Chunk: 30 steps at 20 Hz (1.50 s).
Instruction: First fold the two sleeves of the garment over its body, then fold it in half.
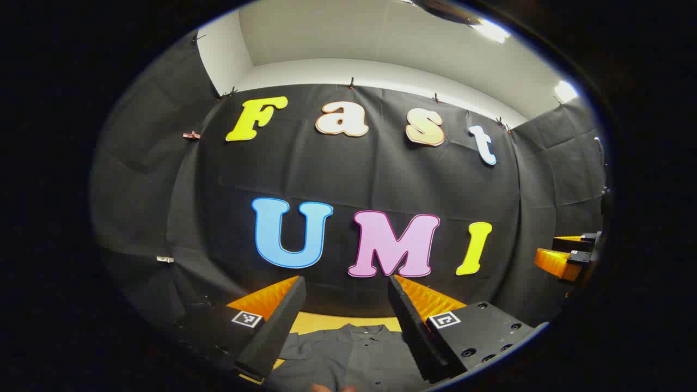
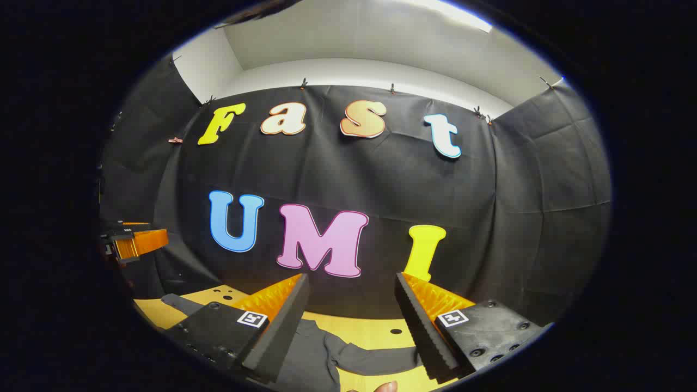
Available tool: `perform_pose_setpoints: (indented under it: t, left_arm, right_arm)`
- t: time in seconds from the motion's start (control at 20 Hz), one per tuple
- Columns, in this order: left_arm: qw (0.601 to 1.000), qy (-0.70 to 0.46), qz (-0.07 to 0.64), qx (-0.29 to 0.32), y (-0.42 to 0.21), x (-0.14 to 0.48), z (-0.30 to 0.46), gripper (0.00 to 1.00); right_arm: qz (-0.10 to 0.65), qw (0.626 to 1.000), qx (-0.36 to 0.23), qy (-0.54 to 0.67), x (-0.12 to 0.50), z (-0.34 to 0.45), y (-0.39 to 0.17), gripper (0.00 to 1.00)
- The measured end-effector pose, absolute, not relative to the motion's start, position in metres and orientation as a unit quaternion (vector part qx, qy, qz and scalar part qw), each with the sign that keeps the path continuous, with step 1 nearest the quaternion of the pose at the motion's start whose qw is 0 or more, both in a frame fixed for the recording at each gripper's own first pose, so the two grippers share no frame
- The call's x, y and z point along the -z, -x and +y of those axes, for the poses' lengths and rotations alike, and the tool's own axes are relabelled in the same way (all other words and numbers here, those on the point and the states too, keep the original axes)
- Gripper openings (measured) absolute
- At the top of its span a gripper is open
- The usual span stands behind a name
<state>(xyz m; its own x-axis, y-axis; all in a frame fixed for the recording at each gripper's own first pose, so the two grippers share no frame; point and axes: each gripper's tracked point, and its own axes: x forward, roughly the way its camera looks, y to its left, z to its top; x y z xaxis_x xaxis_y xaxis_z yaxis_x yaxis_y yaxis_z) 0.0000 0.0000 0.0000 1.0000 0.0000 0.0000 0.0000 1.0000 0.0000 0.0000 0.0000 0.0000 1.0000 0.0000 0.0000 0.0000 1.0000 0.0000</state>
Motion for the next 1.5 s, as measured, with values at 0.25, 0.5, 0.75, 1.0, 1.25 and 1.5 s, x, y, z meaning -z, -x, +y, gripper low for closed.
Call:
perform_pose_setpoints:
  t: [0.25, 0.5, 0.75, 1.0, 1.25, 1.5]
  left_arm:
    - [1.0, -0.014, 0.016, 0.004, -0.009, 0.011, -0.015, 0.95]
    - [0.999, -0.018, 0.027, 0.004, -0.01, 0.018, -0.018, 0.95]
    - [0.999, -0.024, 0.036, 0.004, -0.01, 0.023, -0.017, 0.95]
    - [0.999, -0.028, 0.038, 0.009, -0.011, 0.023, -0.018, 0.95]
    - [0.999, -0.027, 0.041, 0.015, -0.015, 0.03, -0.024, 0.95]
    - [0.999, -0.019, 0.032, 0.032, -0.027, 0.029, -0.047, 0.95]
  right_arm:
    - [0.006, 1.0, 0.004, -0.005, 0.007, -0.01, -0.006, 0.97]
    - [0.016, 1.0, -0.007, -0.019, 0.014, -0.007, -0.008, 0.97]
    - [0.023, 1.0, -0.008, -0.019, 0.019, -0.006, -0.01, 0.97]
    - [0.025, 1.0, -0.008, -0.013, 0.021, -0.005, -0.009, 0.97]
    - [0.052, 0.999, -0.002, -0.008, 0.04, -0.02, -0.021, 0.97]
    - [0.088, 0.996, 0.005, 0.003, 0.08, -0.069, -0.055, 1.0]
